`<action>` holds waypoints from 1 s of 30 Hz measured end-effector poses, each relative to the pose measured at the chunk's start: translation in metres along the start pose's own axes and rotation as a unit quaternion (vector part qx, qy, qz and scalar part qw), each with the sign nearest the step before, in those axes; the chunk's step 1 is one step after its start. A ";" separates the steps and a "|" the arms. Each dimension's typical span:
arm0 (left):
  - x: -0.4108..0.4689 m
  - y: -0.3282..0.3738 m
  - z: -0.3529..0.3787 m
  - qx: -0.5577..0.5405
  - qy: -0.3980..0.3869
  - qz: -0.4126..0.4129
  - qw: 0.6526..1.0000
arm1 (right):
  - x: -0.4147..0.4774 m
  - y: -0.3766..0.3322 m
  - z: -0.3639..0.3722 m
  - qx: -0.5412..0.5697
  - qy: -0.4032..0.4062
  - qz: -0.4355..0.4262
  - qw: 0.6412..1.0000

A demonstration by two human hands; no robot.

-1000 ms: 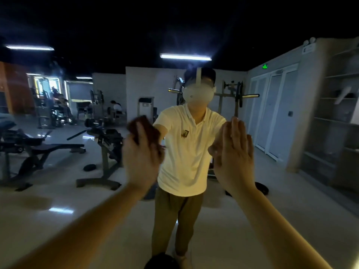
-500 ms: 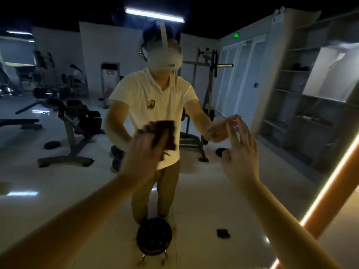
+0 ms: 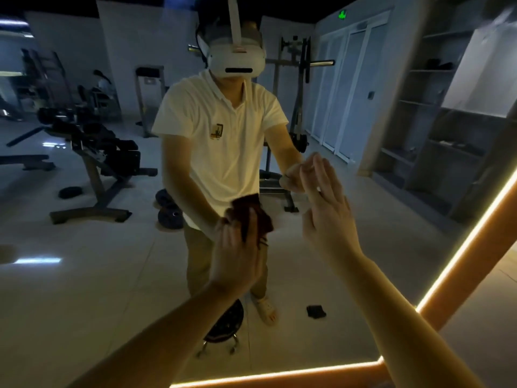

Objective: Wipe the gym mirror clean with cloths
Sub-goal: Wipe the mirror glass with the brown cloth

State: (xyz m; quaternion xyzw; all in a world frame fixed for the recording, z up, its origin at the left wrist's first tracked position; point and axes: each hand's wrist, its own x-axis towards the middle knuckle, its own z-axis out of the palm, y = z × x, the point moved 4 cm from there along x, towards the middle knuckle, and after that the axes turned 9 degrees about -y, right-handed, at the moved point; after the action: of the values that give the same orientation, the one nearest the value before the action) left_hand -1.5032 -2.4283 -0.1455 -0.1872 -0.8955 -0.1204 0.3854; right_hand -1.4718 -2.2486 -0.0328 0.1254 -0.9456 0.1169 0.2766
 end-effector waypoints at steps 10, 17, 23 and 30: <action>0.002 0.097 0.040 0.077 -0.092 0.120 0.985 | -0.010 0.090 -0.029 -0.001 0.031 -0.090 0.995; 0.060 0.057 -0.051 0.052 0.052 -0.127 0.989 | -0.027 0.129 -0.030 0.095 0.114 -0.061 0.987; 0.015 0.144 0.067 0.023 -0.067 -0.021 0.997 | -0.054 0.162 -0.019 0.095 0.027 -0.087 0.991; 0.011 0.158 0.074 0.151 -0.121 0.215 0.957 | -0.054 0.171 -0.030 0.077 0.010 -0.103 0.992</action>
State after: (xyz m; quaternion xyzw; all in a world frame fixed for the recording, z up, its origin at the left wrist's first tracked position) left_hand -1.4903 -2.2568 -0.1762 -0.3276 -0.8819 0.1257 0.3149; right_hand -1.4646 -2.0698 -0.0641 0.2416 -0.9129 0.1620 0.2864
